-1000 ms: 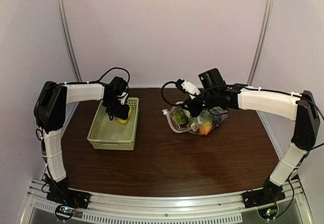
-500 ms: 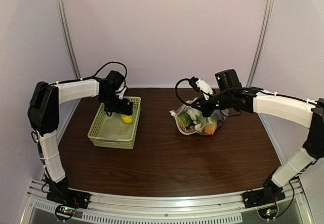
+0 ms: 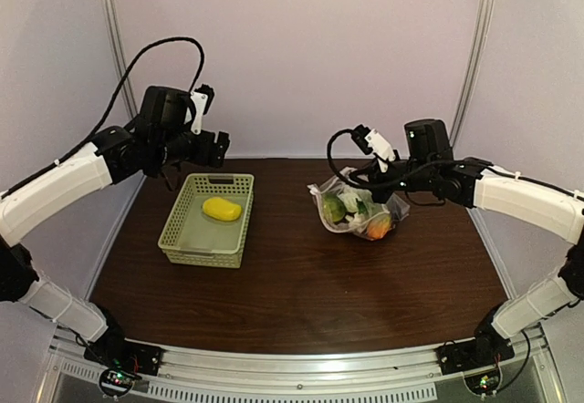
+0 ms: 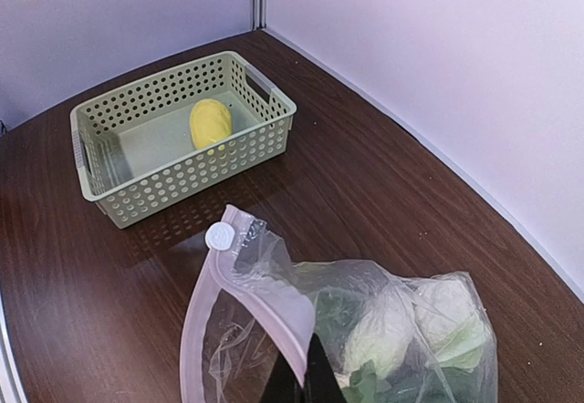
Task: Open the zip-top bag and remove the fake food
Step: Insert the zipper food storage bag at the center of the board.
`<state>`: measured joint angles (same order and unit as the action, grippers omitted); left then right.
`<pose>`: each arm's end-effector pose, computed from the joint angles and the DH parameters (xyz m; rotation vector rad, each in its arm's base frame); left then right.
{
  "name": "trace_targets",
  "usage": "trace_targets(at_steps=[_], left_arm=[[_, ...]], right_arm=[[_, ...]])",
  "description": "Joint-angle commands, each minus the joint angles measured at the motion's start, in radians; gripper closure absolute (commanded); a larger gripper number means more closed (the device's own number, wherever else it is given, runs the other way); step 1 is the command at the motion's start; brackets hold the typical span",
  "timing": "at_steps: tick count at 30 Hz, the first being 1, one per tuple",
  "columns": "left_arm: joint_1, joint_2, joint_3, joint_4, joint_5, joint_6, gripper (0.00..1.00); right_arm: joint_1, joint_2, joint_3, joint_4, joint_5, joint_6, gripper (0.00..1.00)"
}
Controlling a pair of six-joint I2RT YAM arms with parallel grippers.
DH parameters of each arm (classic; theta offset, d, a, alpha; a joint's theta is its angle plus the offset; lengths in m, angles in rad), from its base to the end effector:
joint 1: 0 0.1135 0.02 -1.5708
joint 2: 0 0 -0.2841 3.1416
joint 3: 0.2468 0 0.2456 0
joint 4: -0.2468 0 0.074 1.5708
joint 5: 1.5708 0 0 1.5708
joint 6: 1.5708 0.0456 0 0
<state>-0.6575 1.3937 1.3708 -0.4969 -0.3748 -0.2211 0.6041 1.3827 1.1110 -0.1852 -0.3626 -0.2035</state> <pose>0.2559 -0.1765 0.3899 0.2229 2.0427 -0.1532 0.2518 0.1934 0.3350 -1.0146 1.7826 0.6186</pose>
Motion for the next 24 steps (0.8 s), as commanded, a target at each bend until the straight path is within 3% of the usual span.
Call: trace_targets(at_steps=[1, 3, 8, 11, 15, 19, 24], left_arm=[[-0.093, -0.055, -0.097, 0.305, -0.386, 0.192, 0.03], [-0.075, -0.074, -0.215, 0.454, -0.478, 0.142, 0.03], [-0.088, -0.100, -0.301, 0.520, -0.086, 0.080, 0.05], [-0.132, -0.137, -0.415, 0.703, 0.204, 0.097, 0.31], [-0.167, -0.059, -0.445, 0.831, 0.541, 0.041, 0.46], [-0.226, 0.086, -0.390, 0.797, 0.654, 0.064, 0.52], [-0.253, 0.221, -0.401, 0.898, 0.715, -0.003, 0.59]], right_arm=[[-0.005, 0.009, -0.023, 0.046, 0.008, -0.010, 1.00], [-0.004, 0.018, -0.027, 0.051, -0.010, -0.009, 1.00], [-0.004, 0.040, -0.031, 0.054, -0.043, -0.001, 1.00], [-0.006, 0.072, -0.026, 0.055, -0.050, 0.001, 1.00], [-0.005, 0.121, -0.013, 0.048, -0.047, 0.005, 1.00], [-0.004, 0.160, -0.007, 0.044, -0.075, 0.028, 1.00], [-0.002, 0.190, 0.026, 0.026, -0.127, 0.039, 1.00]])
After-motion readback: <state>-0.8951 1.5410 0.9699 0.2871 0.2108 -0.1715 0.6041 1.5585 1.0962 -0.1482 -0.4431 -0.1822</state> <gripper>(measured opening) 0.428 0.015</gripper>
